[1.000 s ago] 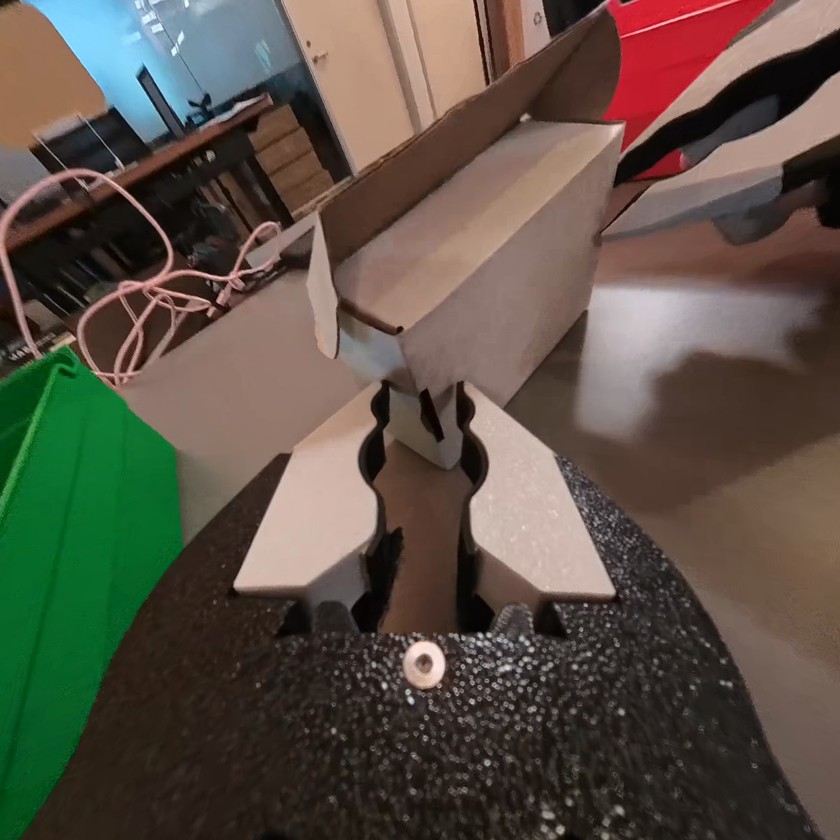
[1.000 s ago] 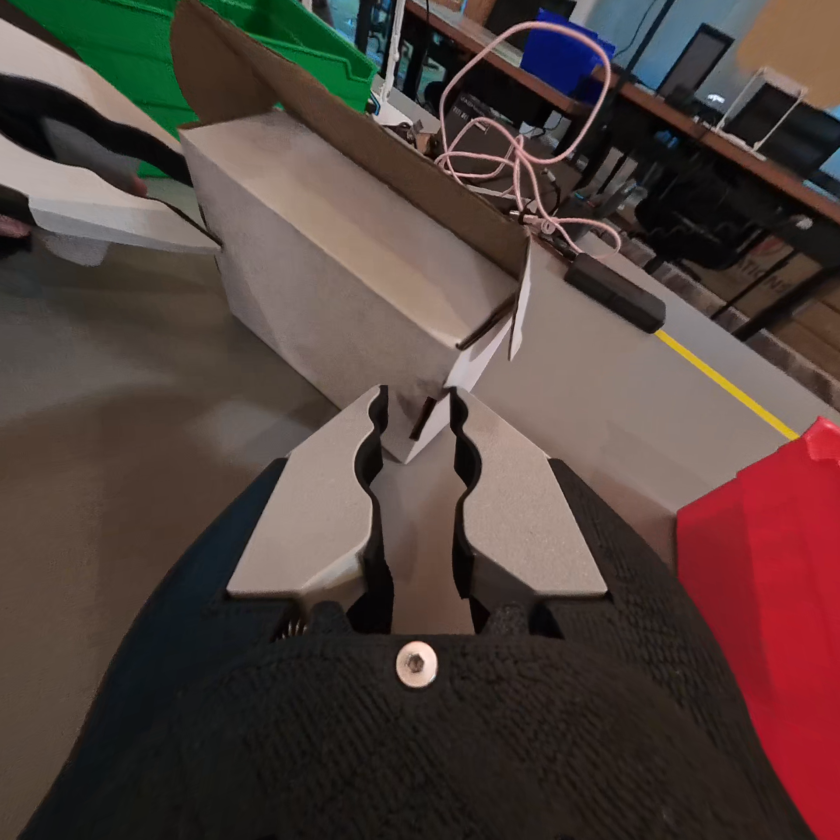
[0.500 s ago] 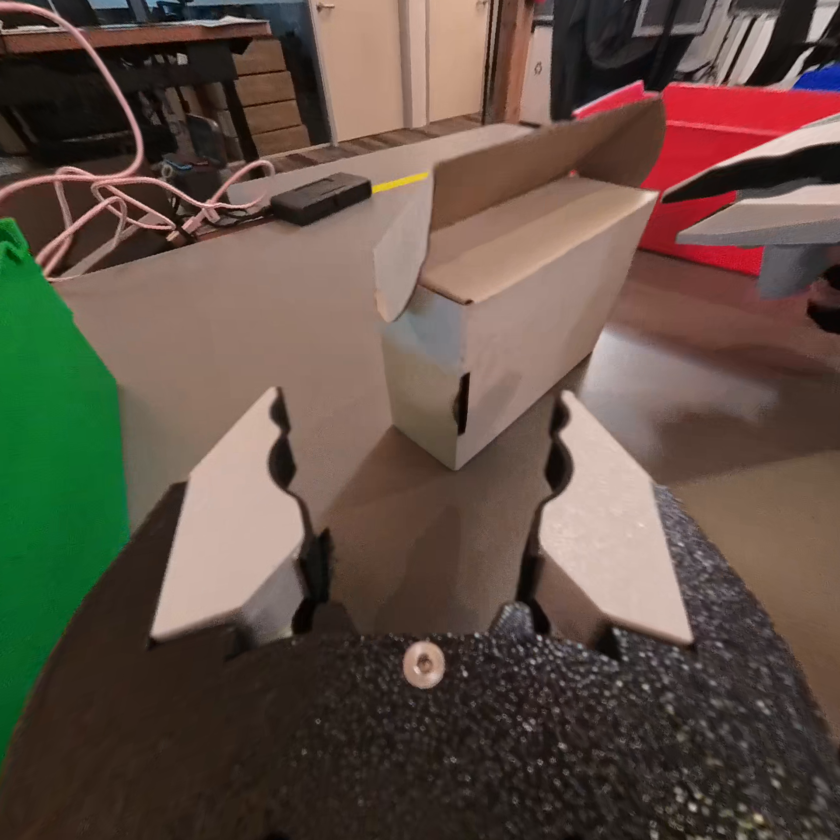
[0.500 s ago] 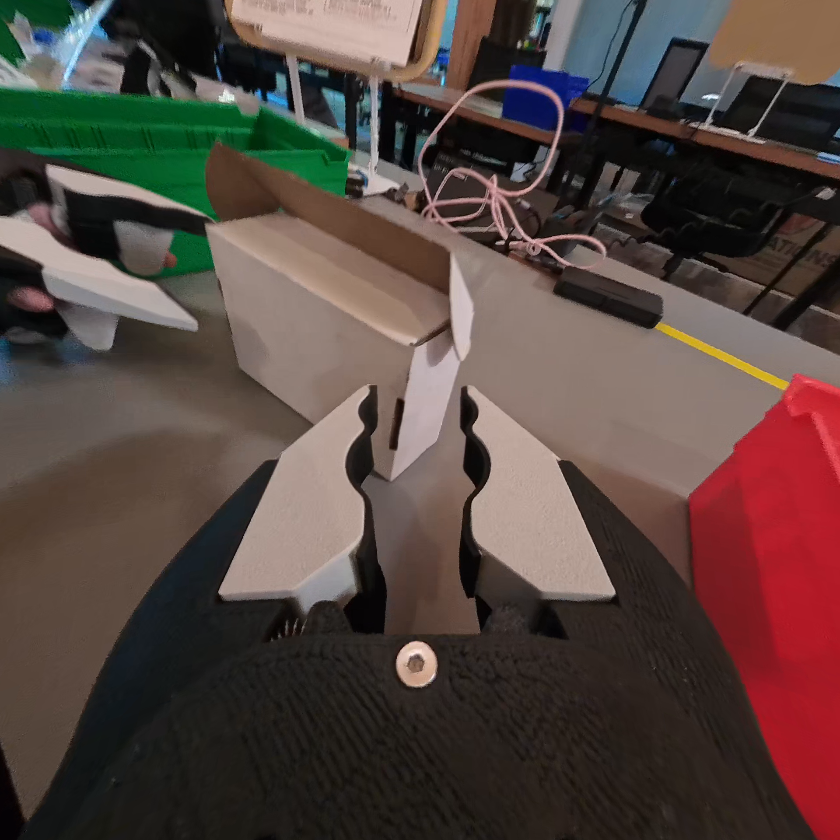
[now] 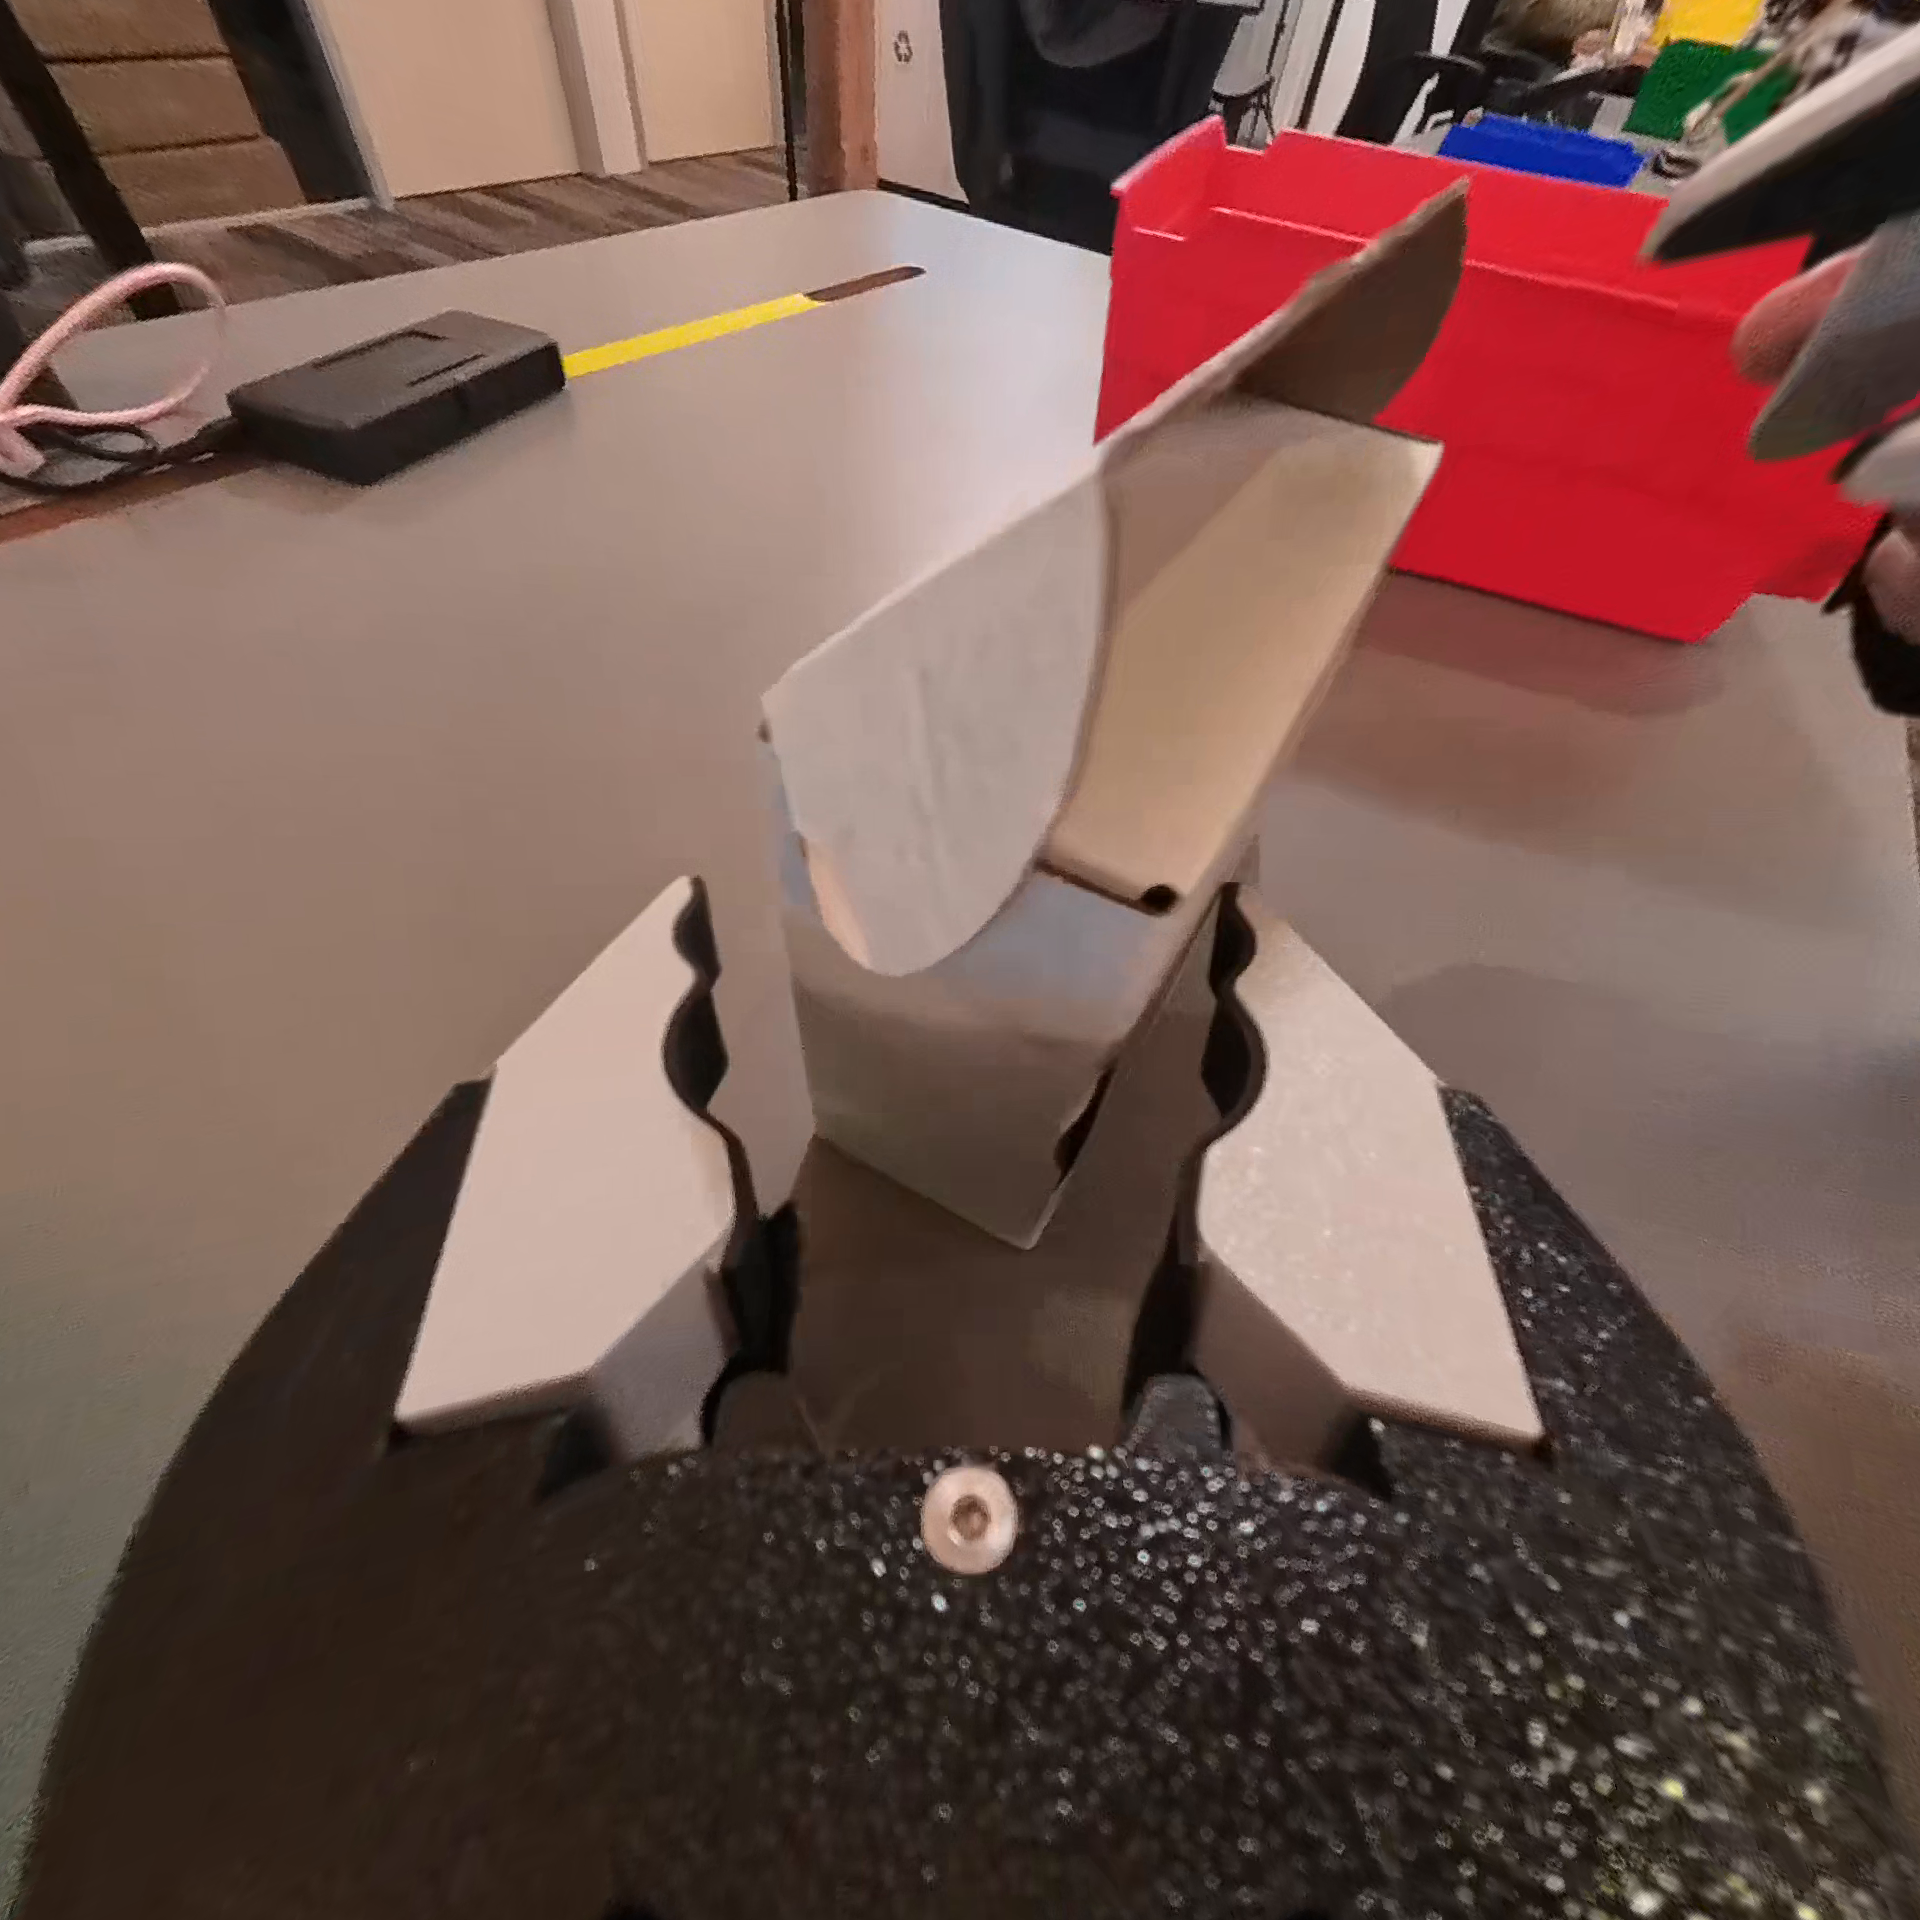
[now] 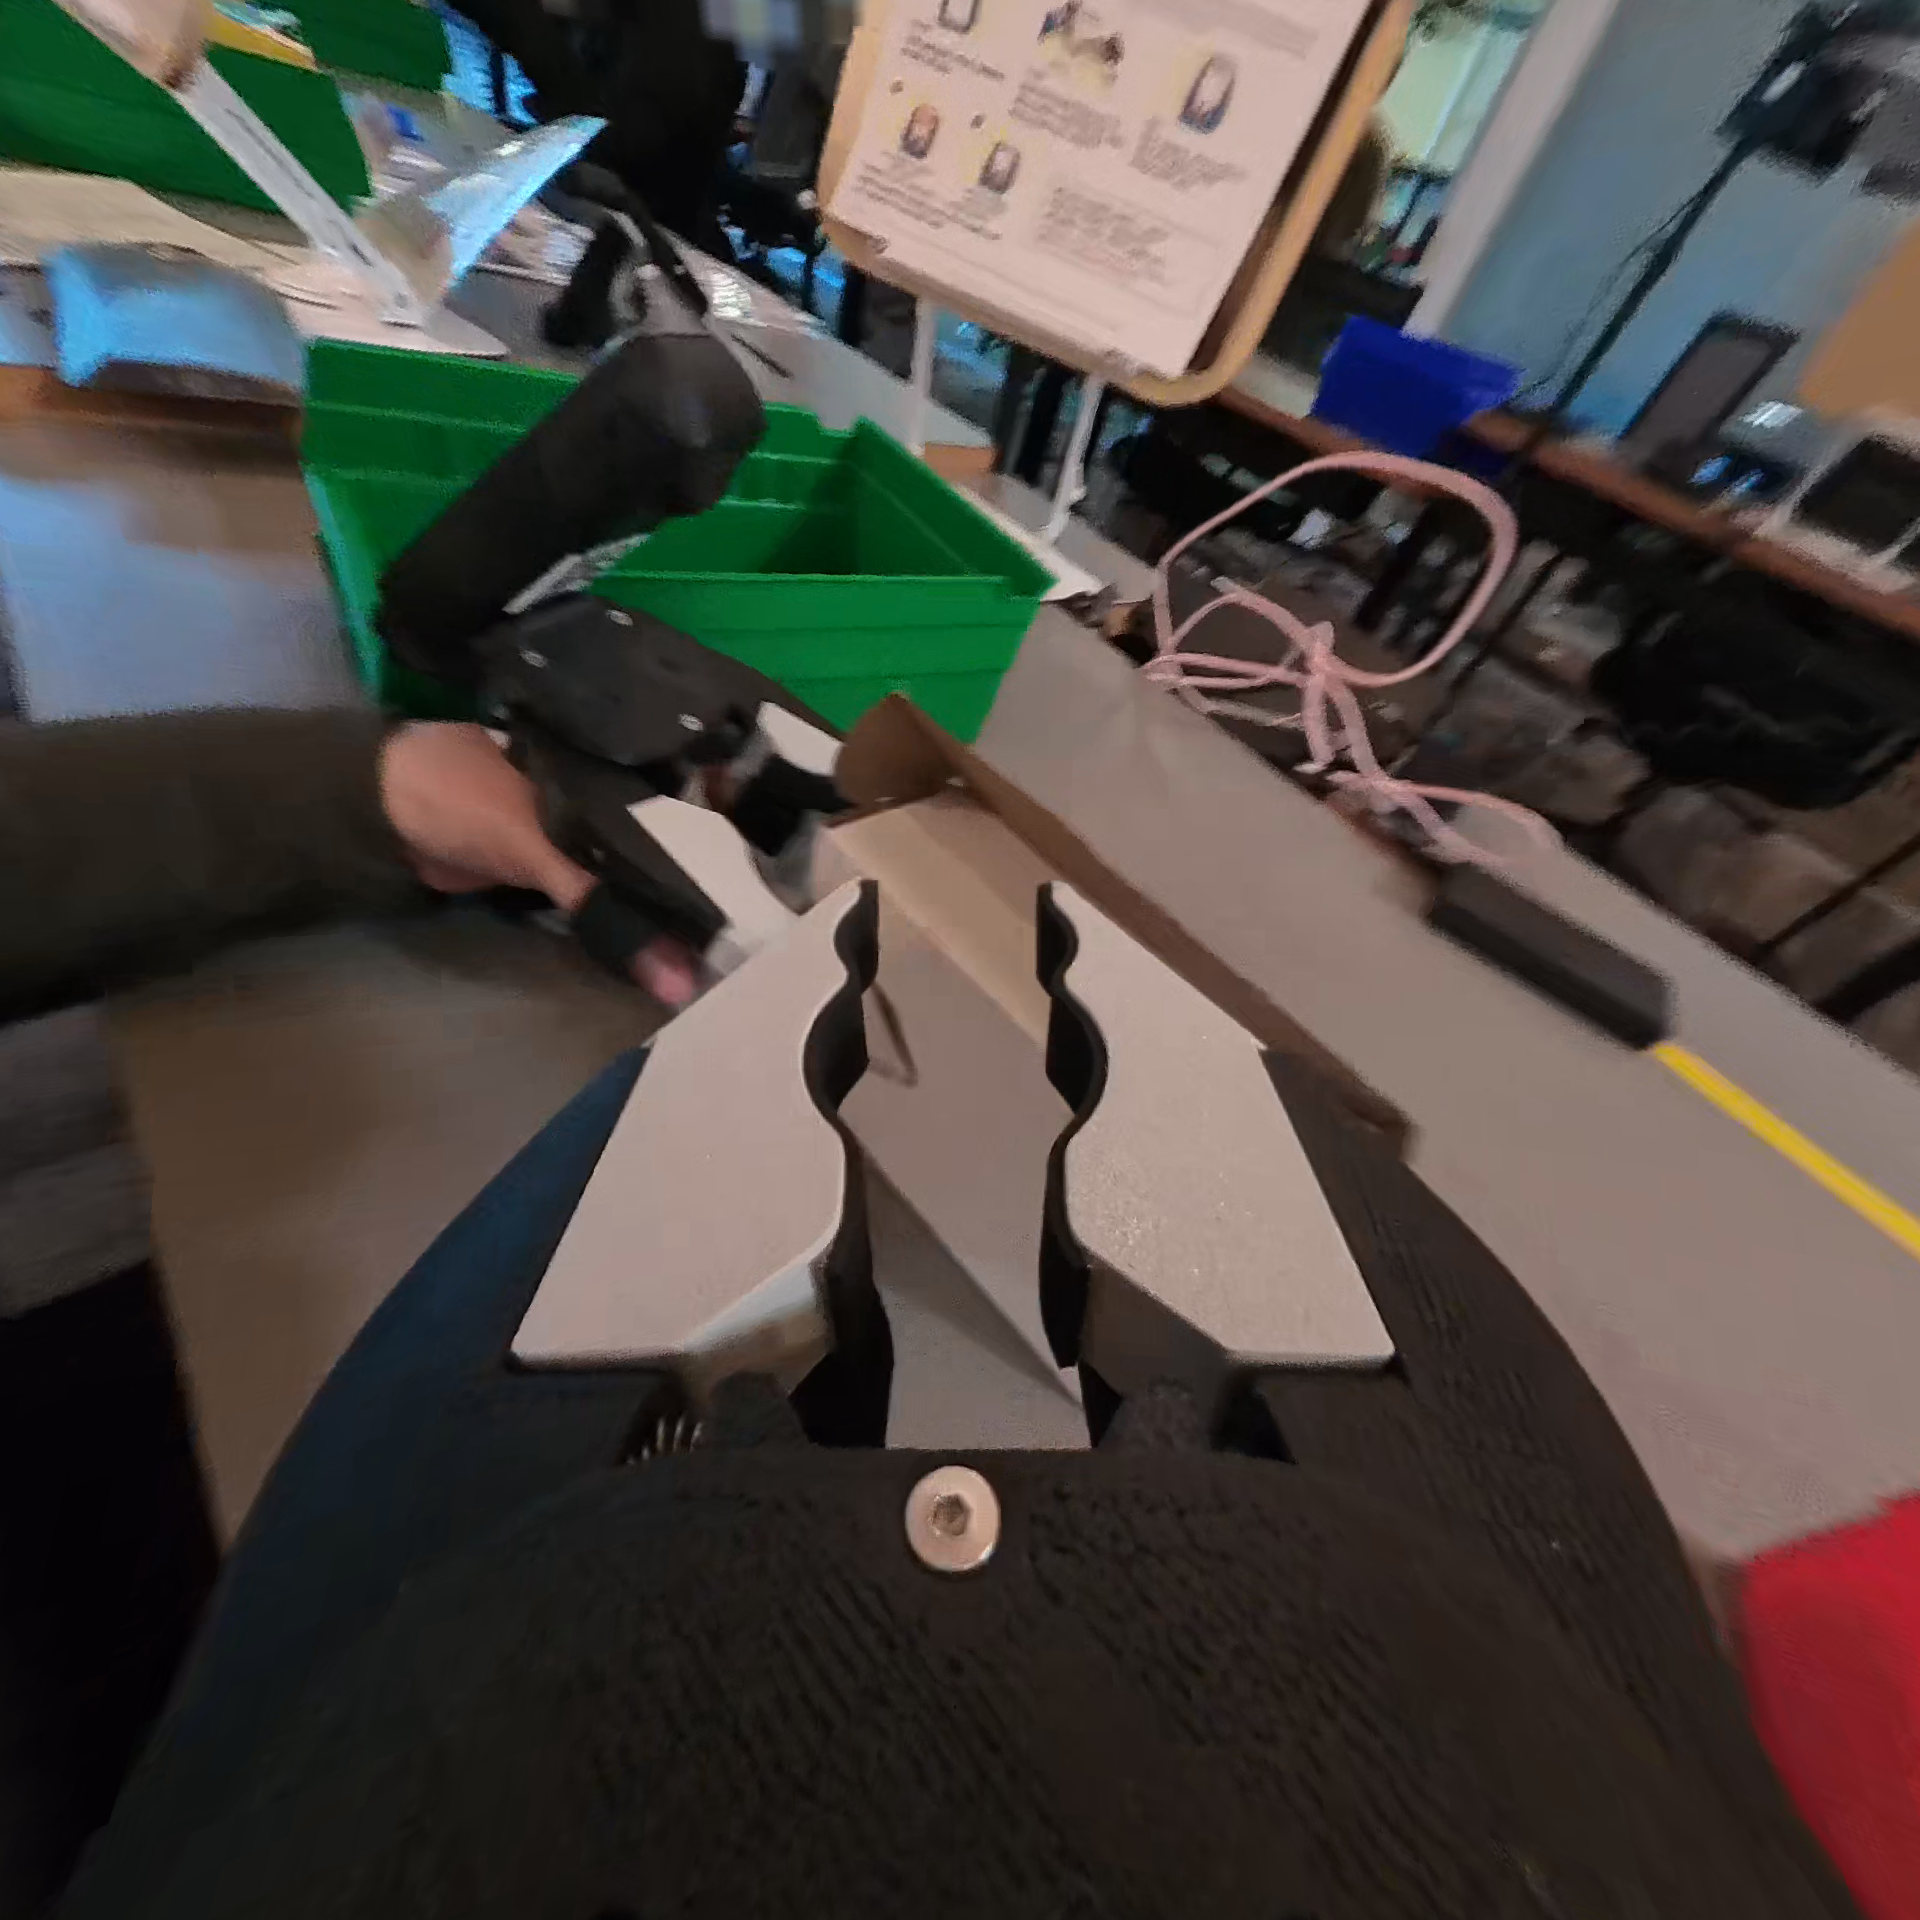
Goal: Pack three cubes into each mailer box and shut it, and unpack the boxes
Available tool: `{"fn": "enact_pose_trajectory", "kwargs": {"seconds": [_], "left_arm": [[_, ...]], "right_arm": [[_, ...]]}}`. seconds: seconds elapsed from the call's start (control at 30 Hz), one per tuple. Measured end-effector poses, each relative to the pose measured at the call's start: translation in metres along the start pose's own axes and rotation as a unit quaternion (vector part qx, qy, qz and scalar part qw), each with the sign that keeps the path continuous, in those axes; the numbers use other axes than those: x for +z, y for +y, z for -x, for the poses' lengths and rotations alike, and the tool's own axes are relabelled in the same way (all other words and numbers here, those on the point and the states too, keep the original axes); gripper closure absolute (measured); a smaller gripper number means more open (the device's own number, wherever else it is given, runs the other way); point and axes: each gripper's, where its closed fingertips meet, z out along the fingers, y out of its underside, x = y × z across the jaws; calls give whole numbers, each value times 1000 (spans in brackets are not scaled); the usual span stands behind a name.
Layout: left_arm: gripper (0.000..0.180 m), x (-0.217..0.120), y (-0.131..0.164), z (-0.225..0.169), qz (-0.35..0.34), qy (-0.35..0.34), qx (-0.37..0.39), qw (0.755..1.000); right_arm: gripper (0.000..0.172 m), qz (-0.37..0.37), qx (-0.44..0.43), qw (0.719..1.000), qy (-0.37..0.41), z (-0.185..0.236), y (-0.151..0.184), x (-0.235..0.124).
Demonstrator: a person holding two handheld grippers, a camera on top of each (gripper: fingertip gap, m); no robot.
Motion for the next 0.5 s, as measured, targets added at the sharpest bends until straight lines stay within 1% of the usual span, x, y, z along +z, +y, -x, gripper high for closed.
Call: {"fn": "enact_pose_trajectory", "kwargs": {"seconds": [0.07, 0.13, 0.23, 0.33, 0.4, 0.5], "left_arm": [[100, 1, -2, -4, -5, -5, 7, 1000], [101, 4, -2, -3, -5, -28, -3, 1000], [102, 7, -3, 0, -8, -76, -21, 997], [104, 10, -4, 1, -8, -109, -29, 994], [105, 12, -4, 0, -9, -115, -29, 993], [105, 12, -5, -1, -9, -117, -25, 993]], "right_arm": [[144, 9, 42, 999, -31, 15, 2, 13], [147, 11, 79, 996, -46, 23, 4, 25], [148, 11, 114, 993, -34, 22, 3, 37], [147, 28, 123, 992, -29, 19, 4, 51], [146, 33, 124, 991, -31, 20, 2, 60], [147, 46, 106, 993, -11, 17, 3, 71]]}}
